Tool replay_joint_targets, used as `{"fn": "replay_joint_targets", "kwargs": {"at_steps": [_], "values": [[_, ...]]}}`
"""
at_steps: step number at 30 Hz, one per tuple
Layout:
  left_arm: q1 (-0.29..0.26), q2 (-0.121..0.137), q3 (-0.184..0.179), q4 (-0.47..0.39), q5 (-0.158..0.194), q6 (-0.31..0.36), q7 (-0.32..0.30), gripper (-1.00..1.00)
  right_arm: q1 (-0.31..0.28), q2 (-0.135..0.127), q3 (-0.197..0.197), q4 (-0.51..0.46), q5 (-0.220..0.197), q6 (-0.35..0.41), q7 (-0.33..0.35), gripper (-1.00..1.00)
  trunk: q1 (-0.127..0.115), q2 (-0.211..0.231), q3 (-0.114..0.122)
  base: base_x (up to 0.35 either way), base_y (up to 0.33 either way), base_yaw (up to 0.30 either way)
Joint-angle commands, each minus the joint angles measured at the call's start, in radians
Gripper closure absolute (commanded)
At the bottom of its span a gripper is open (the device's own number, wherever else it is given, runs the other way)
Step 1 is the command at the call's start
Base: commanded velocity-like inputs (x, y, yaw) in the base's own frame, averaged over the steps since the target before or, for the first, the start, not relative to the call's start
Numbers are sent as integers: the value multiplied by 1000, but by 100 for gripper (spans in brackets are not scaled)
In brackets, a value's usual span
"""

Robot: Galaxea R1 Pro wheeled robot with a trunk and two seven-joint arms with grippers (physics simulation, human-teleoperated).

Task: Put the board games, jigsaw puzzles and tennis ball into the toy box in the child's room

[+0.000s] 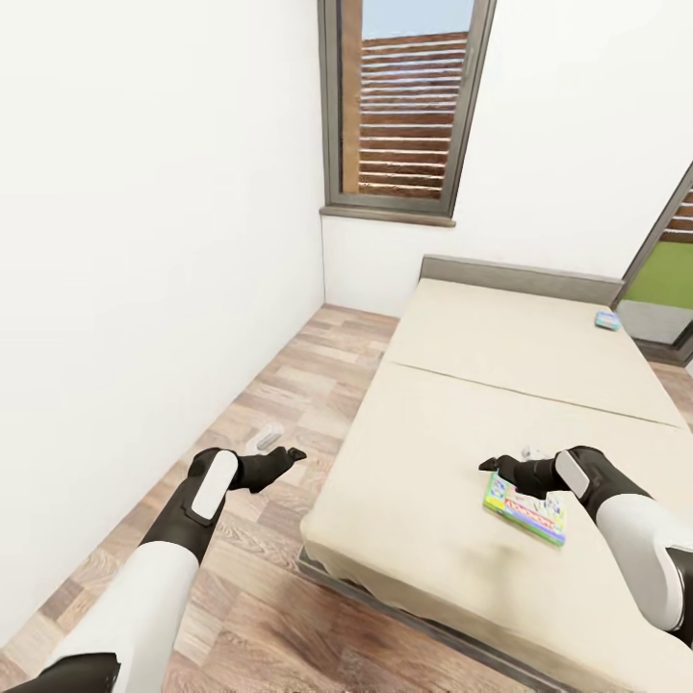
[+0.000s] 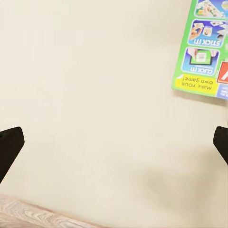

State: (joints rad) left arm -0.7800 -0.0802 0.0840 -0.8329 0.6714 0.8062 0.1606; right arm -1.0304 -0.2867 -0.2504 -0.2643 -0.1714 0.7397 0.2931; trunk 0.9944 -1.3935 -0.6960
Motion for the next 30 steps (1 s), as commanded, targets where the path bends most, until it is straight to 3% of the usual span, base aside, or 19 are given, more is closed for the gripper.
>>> {"fn": "replay_joint_targets", "kwargs": {"at_steps": [1, 8, 22, 30], "values": [[-1, -1, 3, -1, 11, 5, 9, -100, 0, 0, -3, -1, -4, 6, -1, -100, 0, -1, -3, 0, 0, 0], [5, -1, -1, -12, 11, 1, 9, -100, 2, -8, -3, -17, -4, -2, 0, -100, 0, -1, -9, 63, 0, 0], [10, -4, -8, -19, 11, -16, 6, -100, 8, -39, -3, -42, -4, -34, 3, -100, 0, -1, -12, 235, 0, -4], [11, -4, -8, -20, 11, -17, 8, -100, 9, -44, -2, -54, -4, -39, 9, -100, 0, -1, -12, 73, 0, -164]]}}
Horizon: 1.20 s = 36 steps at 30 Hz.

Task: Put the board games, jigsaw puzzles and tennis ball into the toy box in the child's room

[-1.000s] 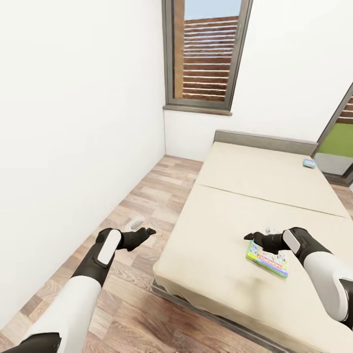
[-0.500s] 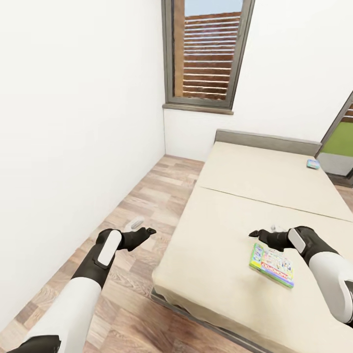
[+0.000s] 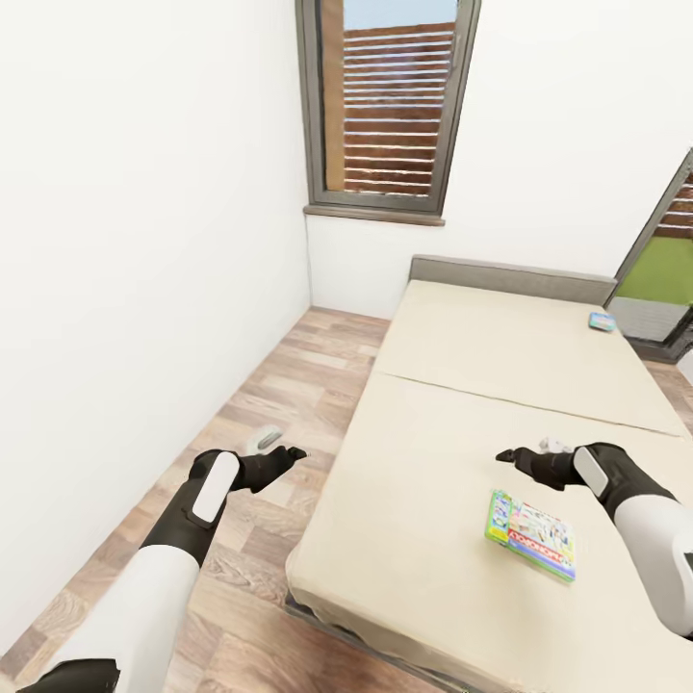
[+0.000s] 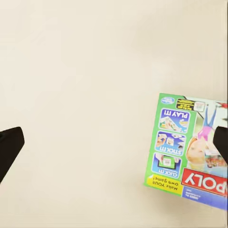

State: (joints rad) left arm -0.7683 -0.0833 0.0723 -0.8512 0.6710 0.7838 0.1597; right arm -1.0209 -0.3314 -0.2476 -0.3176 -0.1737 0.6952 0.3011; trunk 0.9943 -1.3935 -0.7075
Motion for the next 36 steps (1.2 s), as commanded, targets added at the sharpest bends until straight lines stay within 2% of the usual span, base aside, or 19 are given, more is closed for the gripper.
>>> {"fn": "replay_joint_targets", "kwargs": {"at_steps": [1, 15, 29, 36], "values": [[0, -1, 4, -2, 10, 5, 11, -100, 0, -1, -5, -5, -1, 5, 1, -100, 0, 0, -1, 17, 0, -153], [3, 1, 8, 0, 7, 5, 12, -100, 4, -5, -5, -7, -1, 1, -8, -100, 0, 0, -1, 7, 0, -68], [7, 2, 11, 1, 2, 5, 12, -100, 5, -19, -5, 0, -5, 1, -10, -100, 0, 0, -1, 1, 0, -32], [11, 10, 16, 4, 2, 3, 12, -100, 4, -24, -5, 1, -6, 5, -9, -100, 0, 0, -4, 0, 0, -21]]}}
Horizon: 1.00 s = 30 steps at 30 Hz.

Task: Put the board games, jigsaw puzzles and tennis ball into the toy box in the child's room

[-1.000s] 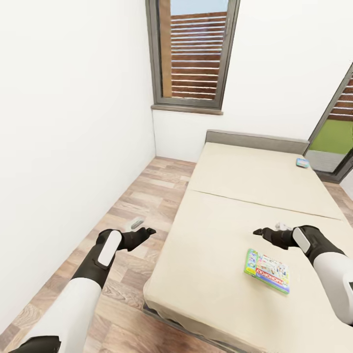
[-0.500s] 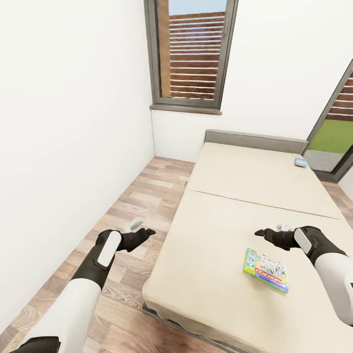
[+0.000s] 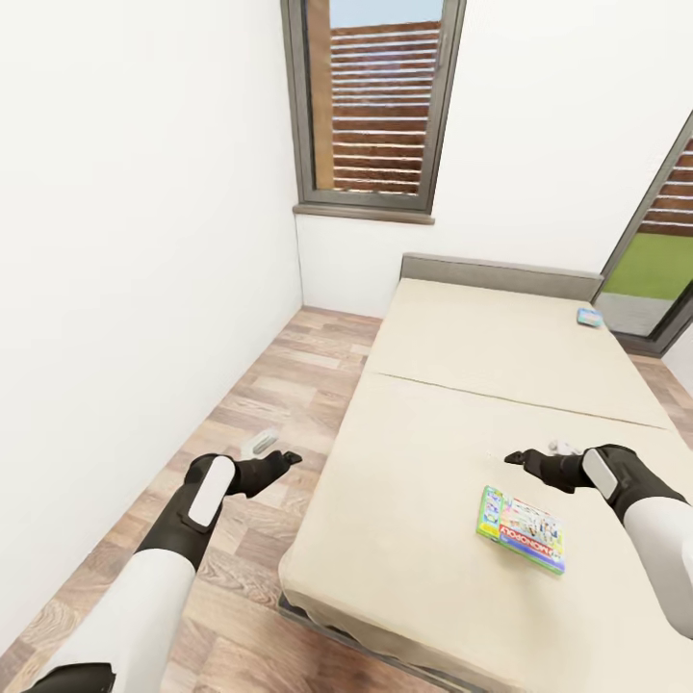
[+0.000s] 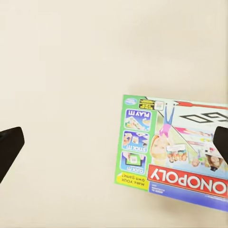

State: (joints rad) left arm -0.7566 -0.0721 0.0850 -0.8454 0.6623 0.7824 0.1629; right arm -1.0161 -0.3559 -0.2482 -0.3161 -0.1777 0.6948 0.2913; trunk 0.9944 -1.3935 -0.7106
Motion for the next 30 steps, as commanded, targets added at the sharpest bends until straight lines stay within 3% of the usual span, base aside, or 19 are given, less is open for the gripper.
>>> {"fn": "replay_joint_targets", "kwargs": {"at_steps": [1, 15, 23, 30], "values": [[0, 1, 4, 1, 11, 3, 9, -100, -1, -2, -5, -1, -2, 7, 1, -100, 0, -1, -2, 0, 0, -36], [2, 25, 9, 11, 14, -14, 16, -100, -1, -23, -6, 0, -3, 12, 0, -100, 0, -1, -20, 0, 0, -79], [10, 33, 41, 12, 14, -17, 13, -100, -1, -17, -5, 0, -3, 12, 0, -100, 0, -1, -25, 0, 0, -86], [24, 56, 97, 12, 18, -18, 7, -100, -2, -15, -5, 3, -3, 16, -4, -100, 0, -1, -27, 0, 0, -31]]}}
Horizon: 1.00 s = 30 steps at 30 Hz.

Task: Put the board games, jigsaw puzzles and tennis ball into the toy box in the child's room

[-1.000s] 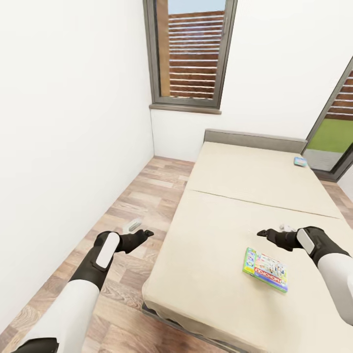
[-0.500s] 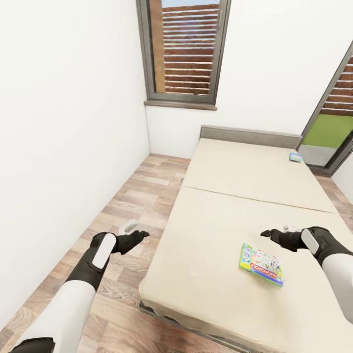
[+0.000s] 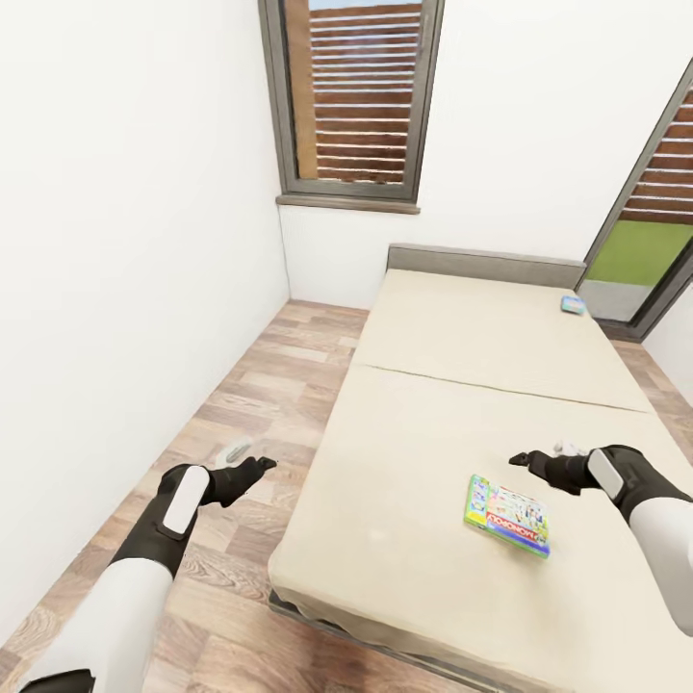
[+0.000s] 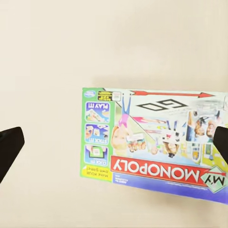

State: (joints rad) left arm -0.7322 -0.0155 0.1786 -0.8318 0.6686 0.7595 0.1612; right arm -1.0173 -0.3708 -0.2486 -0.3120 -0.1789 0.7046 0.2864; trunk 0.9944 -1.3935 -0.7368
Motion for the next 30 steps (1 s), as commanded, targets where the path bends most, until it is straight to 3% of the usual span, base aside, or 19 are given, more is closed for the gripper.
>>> {"fn": "replay_joint_targets", "kwargs": {"at_steps": [1, 7, 10, 19, 30], "values": [[1, 3, 17, -1, 12, 5, 8, -100, -2, -1, -5, 2, -1, 10, -3, -100, 0, 0, -1, 0, 0, -15], [5, 13, 59, -1, 12, 5, 8, -100, -10, -8, -12, 32, -7, 39, -44, -100, 0, 0, -1, 0, 0, -8], [7, 17, 73, -4, 10, 4, 8, -100, -14, -14, -44, 52, -29, 54, -88, -100, 0, 0, -1, 0, 0, -4], [8, 19, 84, -11, 9, 4, 5, -100, -16, -36, -115, 63, -65, 68, -131, -100, 0, 0, -2, 0, 0, -1], [8, 20, 87, -32, 13, 6, 3, -100, -17, -66, -135, 66, -76, 76, -138, -100, 0, 0, -12, 0, 0, 0]]}}
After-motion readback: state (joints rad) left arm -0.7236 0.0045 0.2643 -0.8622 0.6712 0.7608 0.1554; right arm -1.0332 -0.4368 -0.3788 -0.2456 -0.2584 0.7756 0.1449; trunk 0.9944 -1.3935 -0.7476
